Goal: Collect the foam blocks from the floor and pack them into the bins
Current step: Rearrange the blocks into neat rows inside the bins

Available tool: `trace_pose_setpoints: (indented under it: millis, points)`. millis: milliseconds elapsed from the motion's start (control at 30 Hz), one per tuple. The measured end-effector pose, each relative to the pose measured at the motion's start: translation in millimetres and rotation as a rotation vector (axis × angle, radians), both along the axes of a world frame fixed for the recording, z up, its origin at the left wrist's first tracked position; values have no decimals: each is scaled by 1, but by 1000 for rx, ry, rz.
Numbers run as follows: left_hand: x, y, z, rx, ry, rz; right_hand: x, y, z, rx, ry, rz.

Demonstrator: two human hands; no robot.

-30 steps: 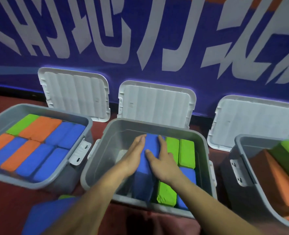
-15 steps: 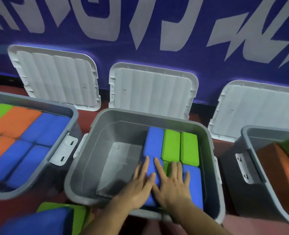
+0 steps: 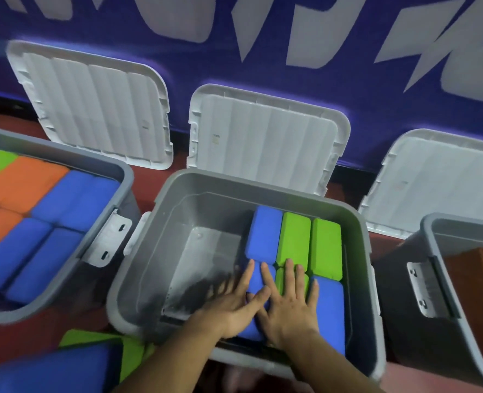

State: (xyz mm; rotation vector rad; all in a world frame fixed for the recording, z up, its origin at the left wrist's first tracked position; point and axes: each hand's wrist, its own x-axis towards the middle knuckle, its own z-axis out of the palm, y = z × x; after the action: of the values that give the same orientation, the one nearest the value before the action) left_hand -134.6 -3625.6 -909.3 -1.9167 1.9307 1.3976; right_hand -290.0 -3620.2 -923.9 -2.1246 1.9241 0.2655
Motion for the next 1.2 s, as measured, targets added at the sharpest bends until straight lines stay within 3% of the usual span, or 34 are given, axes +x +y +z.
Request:
trace_pose_setpoints:
  millis: [67, 233, 300, 433, 633, 733, 833, 900, 1000, 1200]
  points:
    - [1, 0, 14, -83, -103, -14, 2, -1, 16, 63, -4, -4]
    - [47, 37, 50, -699, -236, 103, 47, 12, 66, 20, -336, 27]
    - [75, 62, 58, -819, -267, 176, 70, 23, 80, 13, -474, 69]
    - [126, 122, 73, -825, -373, 343, 123, 59, 101, -23, -569, 219]
    - [174, 216, 67, -605, -474, 669, 190, 128, 98, 115, -646, 336]
    - [186, 248, 59, -460, -508, 785, 208, 158, 88, 184, -699, 251]
    - [188, 259, 59, -219, -389, 893, 220, 175, 82, 386, -755, 34]
    - [186, 261, 63, -188, -358, 920, 225, 180, 83, 417, -874, -76]
    - [184, 254, 78, -289, -352, 931, 222, 173, 92, 352, -1089, -197]
    - [177, 206, 134, -780, -224, 838, 192, 121, 151, 187, -1349, -341]
